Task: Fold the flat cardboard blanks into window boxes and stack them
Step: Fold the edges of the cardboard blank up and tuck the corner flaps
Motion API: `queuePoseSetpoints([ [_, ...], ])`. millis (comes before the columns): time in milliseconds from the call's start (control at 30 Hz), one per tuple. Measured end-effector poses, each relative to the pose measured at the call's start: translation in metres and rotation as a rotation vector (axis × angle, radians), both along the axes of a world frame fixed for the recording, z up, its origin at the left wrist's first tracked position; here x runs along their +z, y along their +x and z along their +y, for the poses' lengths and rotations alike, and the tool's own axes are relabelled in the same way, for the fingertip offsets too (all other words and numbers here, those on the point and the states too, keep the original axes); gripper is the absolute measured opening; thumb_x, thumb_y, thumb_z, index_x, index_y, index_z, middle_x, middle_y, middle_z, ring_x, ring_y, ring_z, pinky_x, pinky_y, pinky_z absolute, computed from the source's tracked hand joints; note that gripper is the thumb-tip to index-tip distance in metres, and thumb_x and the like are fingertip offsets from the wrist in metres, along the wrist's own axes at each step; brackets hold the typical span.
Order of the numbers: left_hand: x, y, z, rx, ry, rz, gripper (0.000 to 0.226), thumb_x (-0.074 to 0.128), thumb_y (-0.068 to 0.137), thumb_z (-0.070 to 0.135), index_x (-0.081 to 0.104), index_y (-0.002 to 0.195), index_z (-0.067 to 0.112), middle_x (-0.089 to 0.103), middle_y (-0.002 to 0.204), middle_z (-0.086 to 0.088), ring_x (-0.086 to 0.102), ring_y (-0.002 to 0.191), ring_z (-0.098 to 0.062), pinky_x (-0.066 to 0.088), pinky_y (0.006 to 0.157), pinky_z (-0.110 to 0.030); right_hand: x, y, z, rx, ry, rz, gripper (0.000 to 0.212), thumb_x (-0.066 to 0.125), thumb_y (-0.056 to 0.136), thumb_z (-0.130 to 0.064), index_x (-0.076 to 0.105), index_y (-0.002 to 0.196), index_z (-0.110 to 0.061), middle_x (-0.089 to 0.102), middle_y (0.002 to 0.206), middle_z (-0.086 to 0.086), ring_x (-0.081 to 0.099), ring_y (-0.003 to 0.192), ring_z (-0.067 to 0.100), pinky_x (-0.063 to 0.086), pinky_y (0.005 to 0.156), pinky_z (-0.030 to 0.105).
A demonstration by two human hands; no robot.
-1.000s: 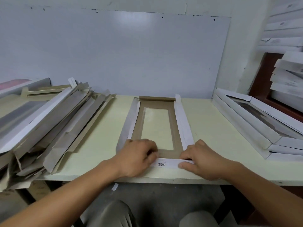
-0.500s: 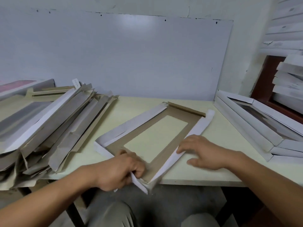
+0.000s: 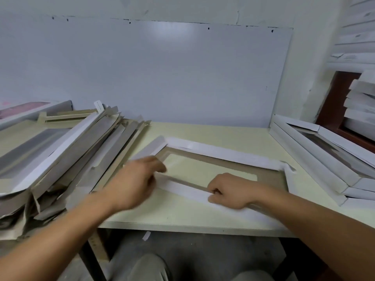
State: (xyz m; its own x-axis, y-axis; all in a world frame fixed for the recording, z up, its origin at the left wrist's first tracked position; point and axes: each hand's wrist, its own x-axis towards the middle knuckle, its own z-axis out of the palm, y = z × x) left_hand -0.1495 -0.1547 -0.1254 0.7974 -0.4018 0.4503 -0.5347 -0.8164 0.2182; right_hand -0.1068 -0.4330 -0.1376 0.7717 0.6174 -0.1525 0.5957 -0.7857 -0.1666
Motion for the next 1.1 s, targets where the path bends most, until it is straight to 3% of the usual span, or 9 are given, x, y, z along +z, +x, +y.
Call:
queuePoseSetpoints([
  [100,-0.010,-0.035,-0.044,-0.311,-0.074,0.068,0.043,0.058,0.074,-0.007,0.068,0.111,0.012,0.064,0.110,-0.001,0.061,0.100,-0.018,0.049,0.088,-0.030,-0.002,0.007,0.036,-0.133,0.143,0.166,0.034,0.055,0.086,-0.010,0.036,0.059,-0.016,0.030,0.062,0.006,0.027,0.060,0.018,0.023,0.056,0.032],
  [200,-0.030,-0.055,-0.072,-0.551,0.021,0.119,0.056,0.064,0.082,0.005,0.053,0.136,0.009,0.050,0.140,-0.005,0.042,0.134,-0.019,0.034,0.112,-0.029,-0.008,0.016,0.067,-0.410,0.393,0.352,0.036,0.052,0.082,-0.003,0.035,0.056,-0.020,0.033,0.056,0.005,0.027,0.055,0.018,0.020,0.053,0.030],
  [267,-0.041,-0.057,-0.078,-0.583,0.096,0.117,0.058,0.062,0.092,0.022,0.042,0.146,0.013,0.039,0.150,-0.002,0.032,0.141,-0.016,0.028,0.116,-0.029,-0.010,0.024,0.079,-0.549,0.519,0.423,0.028,0.054,0.087,-0.003,0.044,0.065,-0.017,0.046,0.065,0.010,0.042,0.056,0.022,0.031,0.055,0.030],
  [400,-0.045,-0.050,-0.068,-0.565,0.096,0.091,0.020,0.056,0.099,0.025,0.064,0.110,0.011,0.058,0.110,-0.005,0.052,0.109,-0.022,0.046,0.091,-0.035,-0.007,0.039,0.082,-0.707,0.832,0.478,0.013,0.055,0.091,0.003,0.062,0.099,-0.005,0.052,0.080,0.013,0.054,0.058,0.023,0.047,0.040,0.020],
  [467,-0.042,-0.041,-0.061,-0.512,0.105,0.075,0.012,0.058,0.098,0.025,0.061,0.094,0.014,0.056,0.096,-0.001,0.053,0.097,-0.020,0.046,0.081,-0.030,-0.007,0.047,0.075,-0.686,0.925,0.499,0.024,0.057,0.094,-0.001,0.062,0.114,0.010,0.059,0.087,0.016,0.062,0.068,0.023,0.062,0.064,0.030],
  [533,-0.040,-0.032,-0.055,-0.433,0.112,0.082,0.013,0.058,0.097,0.024,0.056,0.089,0.013,0.055,0.091,0.000,0.051,0.091,-0.018,0.045,0.076,-0.030,-0.008,0.048,0.064,-0.593,0.848,0.485,0.030,0.058,0.098,-0.020,0.064,0.112,0.006,0.065,0.088,0.014,0.064,0.071,0.022,0.061,0.068,0.032],
  [700,-0.041,-0.015,-0.042,-0.255,0.008,0.192,0.016,0.058,0.096,0.029,0.055,0.091,0.014,0.059,0.086,0.000,0.050,0.079,-0.014,0.043,0.073,-0.032,0.004,0.021,0.014,-0.204,0.252,0.411,0.049,0.057,0.082,-0.068,0.071,0.084,-0.022,0.067,0.072,-0.015,0.056,0.060,0.003,0.043,0.060,0.021],
  [867,-0.046,-0.014,-0.047,-0.163,-0.096,0.233,0.014,0.058,0.093,0.025,0.051,0.083,0.018,0.058,0.078,0.003,0.051,0.072,-0.015,0.045,0.069,-0.034,-0.003,-0.022,-0.021,-0.116,0.229,0.393,0.029,0.078,0.075,-0.044,0.072,0.101,-0.032,0.070,0.090,-0.015,0.061,0.077,0.000,0.049,0.074,0.023],
  [1100,-0.046,-0.012,-0.054,-0.116,-0.347,0.364,0.018,0.063,0.085,0.014,0.051,0.081,0.027,0.059,0.076,0.005,0.054,0.069,-0.019,0.049,0.065,-0.038,-0.014,-0.067,-0.024,-0.152,0.216,0.013,0.017,0.067,0.082,-0.035,0.052,0.088,-0.040,0.058,0.089,-0.021,0.053,0.086,0.001,0.046,0.079,0.026],
])
